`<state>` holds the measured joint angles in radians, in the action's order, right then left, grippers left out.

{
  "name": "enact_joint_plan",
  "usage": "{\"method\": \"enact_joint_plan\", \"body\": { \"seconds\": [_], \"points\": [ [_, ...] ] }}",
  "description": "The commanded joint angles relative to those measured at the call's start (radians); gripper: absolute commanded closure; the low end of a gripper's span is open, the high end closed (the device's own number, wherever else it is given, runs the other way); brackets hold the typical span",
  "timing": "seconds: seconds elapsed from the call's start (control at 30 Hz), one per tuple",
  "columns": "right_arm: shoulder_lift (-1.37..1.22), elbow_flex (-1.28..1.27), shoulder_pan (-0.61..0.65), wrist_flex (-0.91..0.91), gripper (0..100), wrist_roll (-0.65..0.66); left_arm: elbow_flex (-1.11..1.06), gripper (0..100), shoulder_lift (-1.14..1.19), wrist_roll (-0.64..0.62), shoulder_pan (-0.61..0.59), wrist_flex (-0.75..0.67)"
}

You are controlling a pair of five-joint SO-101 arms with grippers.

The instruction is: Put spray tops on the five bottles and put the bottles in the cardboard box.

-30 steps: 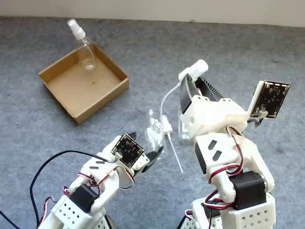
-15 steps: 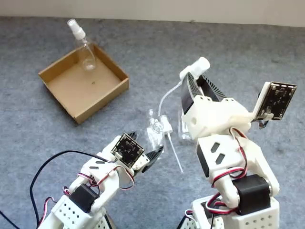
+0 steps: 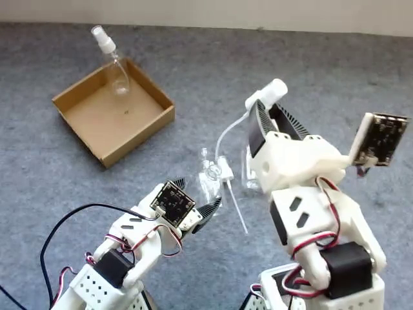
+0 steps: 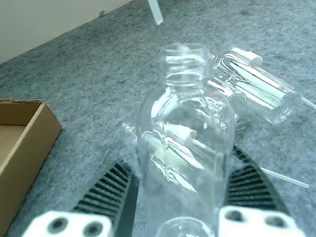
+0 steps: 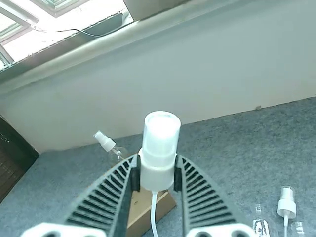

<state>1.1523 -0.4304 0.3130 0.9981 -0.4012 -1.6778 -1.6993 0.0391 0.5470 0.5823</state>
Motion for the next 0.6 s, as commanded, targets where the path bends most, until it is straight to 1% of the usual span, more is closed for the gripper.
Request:
{"method": "enact_joint_plan", "body": {
  "seconds": [0.0, 0.13, 0.27, 0.57],
  "points": [
    [0.007, 0.11, 0.008, 0.053, 96.0, 0.0, -0.021, 92, -0.015, -0.011, 0.008, -0.026],
    [0.007, 0.134, 0.008, 0.096, 96.0, 0.0, -0.021, 92, -0.015, -0.011, 0.008, -0.026],
    [0.007, 0.13, 0.008, 0.094, 96.0, 0.0, -0.021, 92, -0.015, -0.011, 0.008, -0.026],
    [0.007, 0.031, 0.008, 0.088, 96.0, 0.0, -0.021, 92, -0.015, -0.011, 0.008, -0.026]
  ]
}}
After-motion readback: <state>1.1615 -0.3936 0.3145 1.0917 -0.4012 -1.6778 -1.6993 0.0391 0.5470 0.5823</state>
